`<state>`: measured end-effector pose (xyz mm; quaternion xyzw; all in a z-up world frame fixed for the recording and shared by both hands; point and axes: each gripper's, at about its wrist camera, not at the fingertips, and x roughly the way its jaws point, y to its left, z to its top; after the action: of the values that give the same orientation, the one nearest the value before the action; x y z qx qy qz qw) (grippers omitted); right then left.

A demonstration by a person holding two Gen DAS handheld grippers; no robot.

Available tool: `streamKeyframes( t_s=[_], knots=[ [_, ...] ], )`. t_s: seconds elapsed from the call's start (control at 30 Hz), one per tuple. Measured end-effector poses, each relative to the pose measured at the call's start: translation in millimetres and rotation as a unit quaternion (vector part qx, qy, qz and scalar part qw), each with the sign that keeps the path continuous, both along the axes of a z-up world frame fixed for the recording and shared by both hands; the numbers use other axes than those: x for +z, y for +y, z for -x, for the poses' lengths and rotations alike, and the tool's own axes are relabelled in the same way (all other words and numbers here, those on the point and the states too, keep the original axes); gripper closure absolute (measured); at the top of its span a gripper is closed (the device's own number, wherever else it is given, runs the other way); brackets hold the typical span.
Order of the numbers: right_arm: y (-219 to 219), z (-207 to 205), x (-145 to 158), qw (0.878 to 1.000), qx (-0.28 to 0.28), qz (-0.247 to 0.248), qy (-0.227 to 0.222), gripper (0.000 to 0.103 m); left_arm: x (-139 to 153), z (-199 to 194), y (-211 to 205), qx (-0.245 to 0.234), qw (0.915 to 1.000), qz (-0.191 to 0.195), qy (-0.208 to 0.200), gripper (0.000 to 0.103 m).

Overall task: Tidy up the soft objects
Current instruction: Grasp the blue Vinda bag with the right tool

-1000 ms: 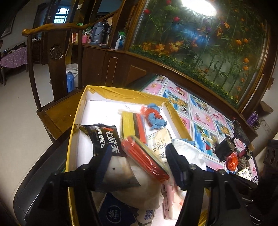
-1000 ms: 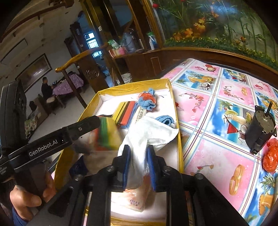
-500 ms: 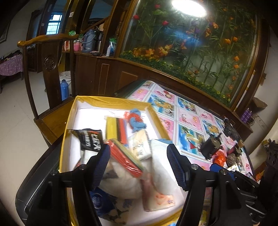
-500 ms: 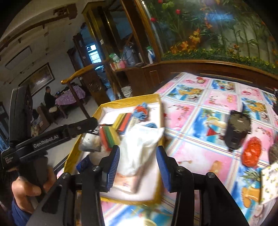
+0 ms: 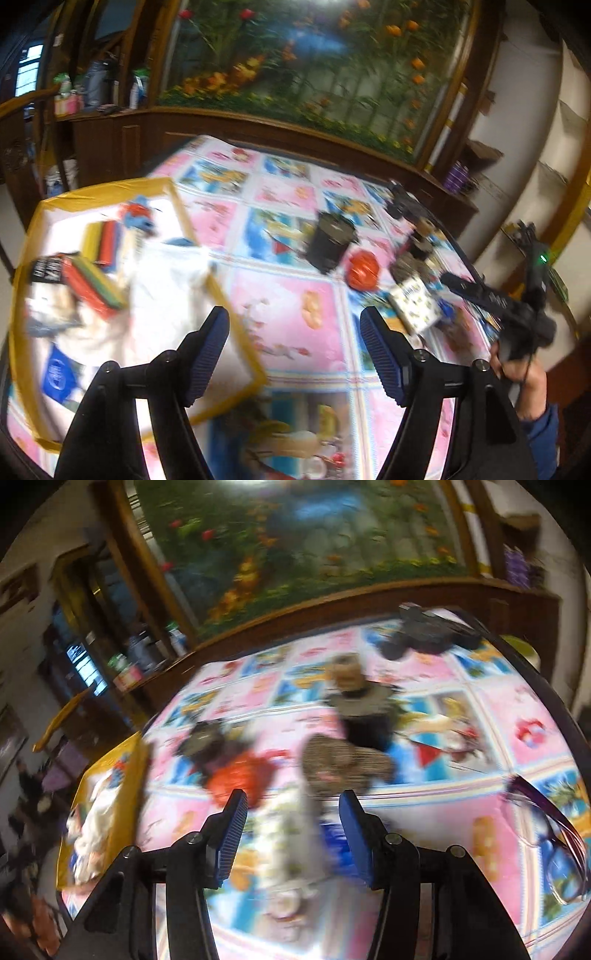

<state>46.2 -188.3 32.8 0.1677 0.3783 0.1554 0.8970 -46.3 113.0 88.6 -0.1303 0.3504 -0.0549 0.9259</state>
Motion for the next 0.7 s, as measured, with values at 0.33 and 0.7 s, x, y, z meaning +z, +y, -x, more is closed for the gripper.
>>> streamKeyframes(
  t_s=[0.33,0.7],
  knots=[
    [56,2,-23,0.989,0.139,0.0,0.05,0.045,-18,-4,-33,-0.04,0.9986,-0.002,0.034,0.031],
    [57,16,-9,0.987,0.156,0.023,0.027,0.036,-33,-22,-42,-0.047,0.9963,0.004,0.072,0.024]
  ],
)
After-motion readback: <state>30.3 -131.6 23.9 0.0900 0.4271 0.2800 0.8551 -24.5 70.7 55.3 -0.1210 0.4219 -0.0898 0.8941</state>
